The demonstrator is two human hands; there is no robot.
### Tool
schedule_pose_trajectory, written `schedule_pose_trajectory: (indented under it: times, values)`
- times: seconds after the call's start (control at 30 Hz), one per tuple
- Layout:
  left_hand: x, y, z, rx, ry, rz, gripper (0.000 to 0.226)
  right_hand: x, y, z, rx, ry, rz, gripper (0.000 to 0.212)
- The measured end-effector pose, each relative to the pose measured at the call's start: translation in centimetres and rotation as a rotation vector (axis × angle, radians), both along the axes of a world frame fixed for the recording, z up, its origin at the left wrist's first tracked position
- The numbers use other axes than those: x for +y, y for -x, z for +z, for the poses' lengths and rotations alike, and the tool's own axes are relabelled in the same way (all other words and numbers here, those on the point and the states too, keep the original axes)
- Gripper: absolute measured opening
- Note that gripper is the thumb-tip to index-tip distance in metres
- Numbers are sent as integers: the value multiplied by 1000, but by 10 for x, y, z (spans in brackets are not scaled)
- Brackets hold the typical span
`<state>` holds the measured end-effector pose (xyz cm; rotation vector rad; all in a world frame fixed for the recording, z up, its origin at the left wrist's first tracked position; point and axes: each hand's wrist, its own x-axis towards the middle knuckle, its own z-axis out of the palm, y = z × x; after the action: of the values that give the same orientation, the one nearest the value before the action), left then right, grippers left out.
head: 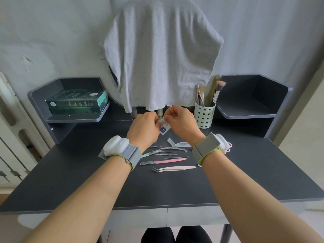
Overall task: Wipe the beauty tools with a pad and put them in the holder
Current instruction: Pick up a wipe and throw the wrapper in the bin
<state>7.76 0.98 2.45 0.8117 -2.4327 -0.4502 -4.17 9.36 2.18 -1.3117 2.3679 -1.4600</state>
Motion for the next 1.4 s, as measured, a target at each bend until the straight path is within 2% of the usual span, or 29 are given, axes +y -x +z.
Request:
schedule_pose_trajectory:
  times: [0.23,0.7,1.17,1.4]
  values:
    - [-1,-7,-6,-17,17,-2,15,-4,4,4,-67,74,-100,9]
    - [-6,-26,-9,3,-3,77,13,-12,-28,6,-65,92,-59,13]
    - [-21,-118,-17,54,-40,263,17,-43,-120,5,-60,128,143,12]
    - [-23,-178,-23,57,-52,378,15,-56,-172,2,36,114,233,12]
